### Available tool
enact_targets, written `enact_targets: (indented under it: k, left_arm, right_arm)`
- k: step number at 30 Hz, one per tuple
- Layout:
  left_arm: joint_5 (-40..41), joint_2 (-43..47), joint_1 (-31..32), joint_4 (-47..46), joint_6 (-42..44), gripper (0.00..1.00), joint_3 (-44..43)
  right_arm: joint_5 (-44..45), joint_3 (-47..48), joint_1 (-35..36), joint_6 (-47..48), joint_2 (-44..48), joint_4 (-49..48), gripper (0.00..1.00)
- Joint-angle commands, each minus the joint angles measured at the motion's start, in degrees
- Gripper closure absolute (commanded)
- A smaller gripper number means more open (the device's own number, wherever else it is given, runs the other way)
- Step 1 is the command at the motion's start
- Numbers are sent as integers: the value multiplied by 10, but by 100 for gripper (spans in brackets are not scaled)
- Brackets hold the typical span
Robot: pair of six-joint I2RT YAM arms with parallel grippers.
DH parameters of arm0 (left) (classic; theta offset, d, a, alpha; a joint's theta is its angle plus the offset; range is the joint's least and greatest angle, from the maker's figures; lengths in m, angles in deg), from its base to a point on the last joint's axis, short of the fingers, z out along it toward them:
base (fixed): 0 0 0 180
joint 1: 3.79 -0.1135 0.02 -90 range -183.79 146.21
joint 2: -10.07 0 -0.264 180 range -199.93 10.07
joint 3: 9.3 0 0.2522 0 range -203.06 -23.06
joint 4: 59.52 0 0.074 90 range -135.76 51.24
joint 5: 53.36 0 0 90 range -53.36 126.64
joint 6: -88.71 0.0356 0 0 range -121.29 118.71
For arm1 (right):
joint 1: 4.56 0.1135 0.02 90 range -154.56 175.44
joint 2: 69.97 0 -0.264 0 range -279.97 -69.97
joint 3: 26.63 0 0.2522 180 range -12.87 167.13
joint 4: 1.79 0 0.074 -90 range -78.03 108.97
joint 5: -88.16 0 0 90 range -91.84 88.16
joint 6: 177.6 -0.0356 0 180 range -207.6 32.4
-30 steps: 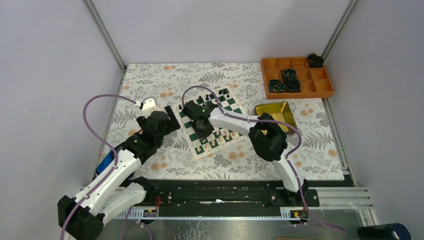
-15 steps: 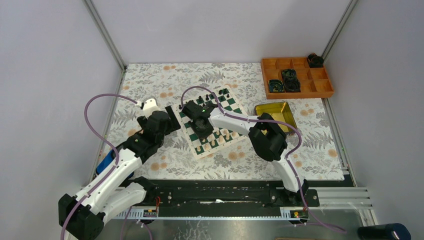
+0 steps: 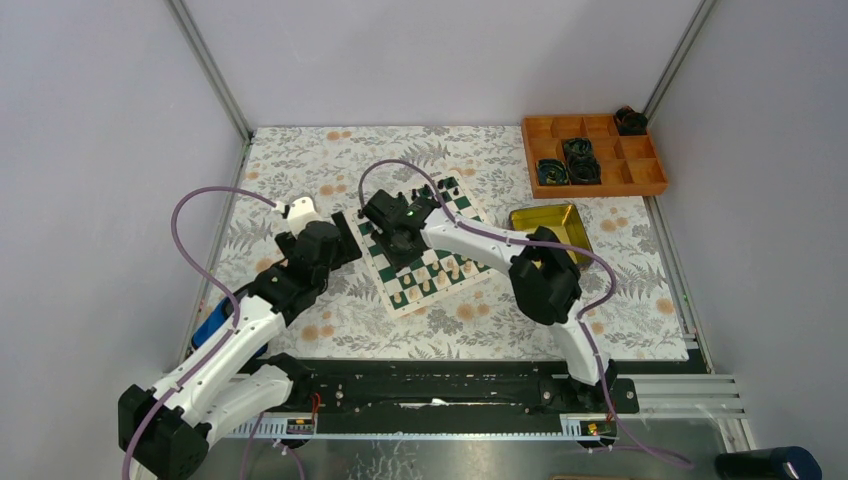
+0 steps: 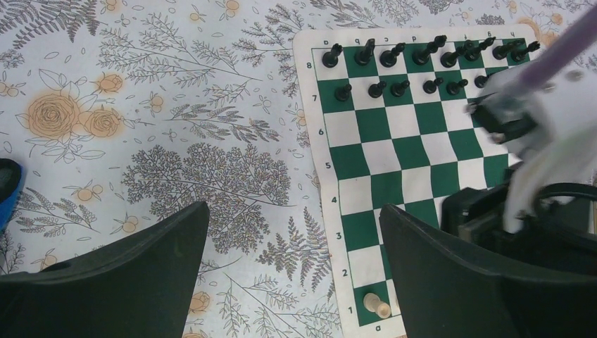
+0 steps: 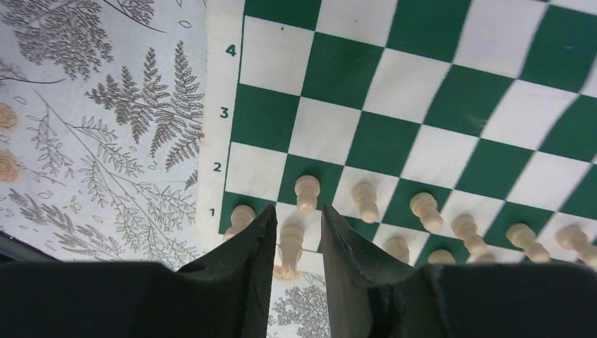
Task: Set up the chess pieces on the board
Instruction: Pick up the chess piece from the storage box.
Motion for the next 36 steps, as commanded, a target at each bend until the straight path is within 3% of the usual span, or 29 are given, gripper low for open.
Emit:
enact_targets:
  k: [1, 9, 11, 21, 29, 36]
  left_arm:
    - [12, -1, 2, -9, -2, 1, 2]
    - [15, -7, 2, -6, -2, 1, 2]
    - [13, -11, 2, -6, -1, 1, 2]
    - [-5, -25, 4, -9, -2, 1, 7]
    - [-21, -53, 4, -15, -6, 1, 10]
    - [-29, -62, 5, -16, -7, 1, 10]
  right_arm:
    - [42, 32, 4, 12, 81, 21, 63]
    - [111, -36, -65, -17, 194, 22, 60]
    - [130, -75, -100, -29, 233, 18, 55]
    - [176, -281, -286, -64, 380, 19, 49]
    - [151, -383, -397, -55, 418, -5, 49]
    - [128, -418, -446, -50, 397, -30, 49]
